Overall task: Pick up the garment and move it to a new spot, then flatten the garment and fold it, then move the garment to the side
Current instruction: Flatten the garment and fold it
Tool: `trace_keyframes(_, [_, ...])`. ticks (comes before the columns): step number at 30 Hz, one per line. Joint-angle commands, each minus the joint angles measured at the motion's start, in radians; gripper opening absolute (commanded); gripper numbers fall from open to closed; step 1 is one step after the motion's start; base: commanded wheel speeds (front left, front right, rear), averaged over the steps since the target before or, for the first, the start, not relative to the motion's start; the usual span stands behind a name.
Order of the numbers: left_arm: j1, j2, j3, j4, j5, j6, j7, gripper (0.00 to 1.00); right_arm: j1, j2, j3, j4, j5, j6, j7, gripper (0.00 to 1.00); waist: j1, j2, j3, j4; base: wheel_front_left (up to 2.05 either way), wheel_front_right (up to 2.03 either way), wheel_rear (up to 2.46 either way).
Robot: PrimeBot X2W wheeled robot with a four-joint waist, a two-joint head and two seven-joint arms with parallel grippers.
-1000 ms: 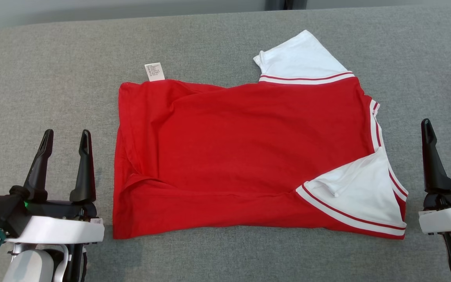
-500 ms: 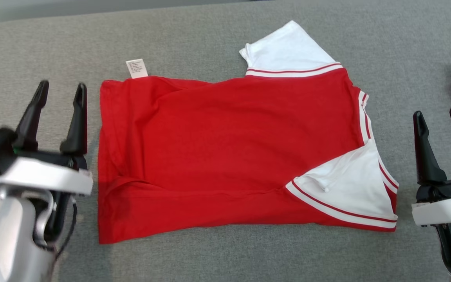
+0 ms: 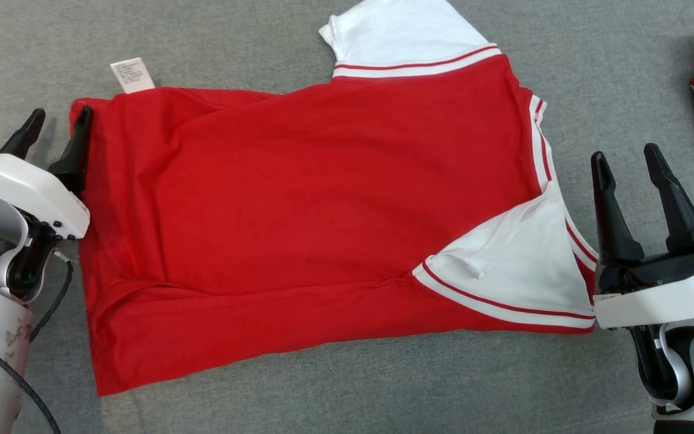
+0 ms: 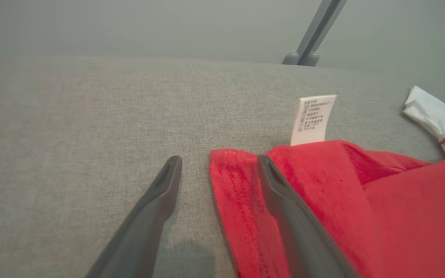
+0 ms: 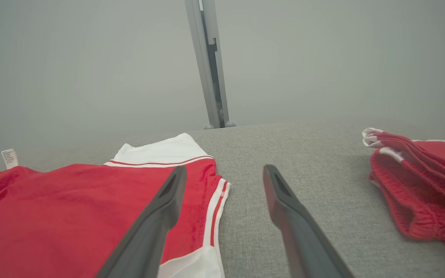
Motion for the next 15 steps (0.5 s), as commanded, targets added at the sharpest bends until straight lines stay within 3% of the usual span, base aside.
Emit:
trace_keyframes(1, [-0.026, 0.014, -0.012, 0.026, -0.019, -0.007, 0.008, 1.0, -0.015, -0.003, 0.004, 0.01, 0.006, 0.0, -0.016, 1.0, 0.0, 0.0, 0.013, -0.013, 0.0, 0.0, 0.0])
trace_keyframes(6, [-0.044, 0.035, -0.067, 0.058, -0.082, -0.008, 0.039, 1.0, -0.027, -0.008, 0.009, 0.032, 0.012, 0.0, -0.026, 1.0, 0.0, 0.0, 0.02, -0.02, 0.0, 0.0, 0.0])
trace_keyframes(7, [-0.047, 0.046, -0.093, 0.074, -0.109, -0.008, 0.05, 0.68, -0.035, -0.013, 0.007, 0.035, 0.015, 0.0, -0.026, 1.0, 0.0, 0.0, 0.023, -0.022, 0.0, 0.0, 0.0])
trace_keyframes(8, [-0.05, 0.05, -0.103, 0.079, -0.12, -0.007, 0.048, 0.27, -0.038, -0.016, 0.006, 0.036, 0.017, 0.0, -0.025, 1.0, 0.0, 0.0, 0.024, -0.023, 0.0, 0.0, 0.0])
trace_keyframes(9, [-0.054, 0.054, -0.112, 0.083, -0.133, -0.007, 0.047, 0.0, -0.041, -0.02, 0.004, 0.036, 0.018, 0.0, -0.022, 1.0, 0.0, 0.0, 0.025, -0.023, 0.0, 0.0, 0.0])
trace_keyframes(15, [-0.078, 0.082, -0.166, 0.089, -0.178, -0.006, 0.008, 0.0, -0.102, -0.049, -0.042, 0.024, 0.028, 0.0, -0.011, 1.0, 0.0, 0.0, 0.032, -0.017, 0.0, 0.0, 0.0])
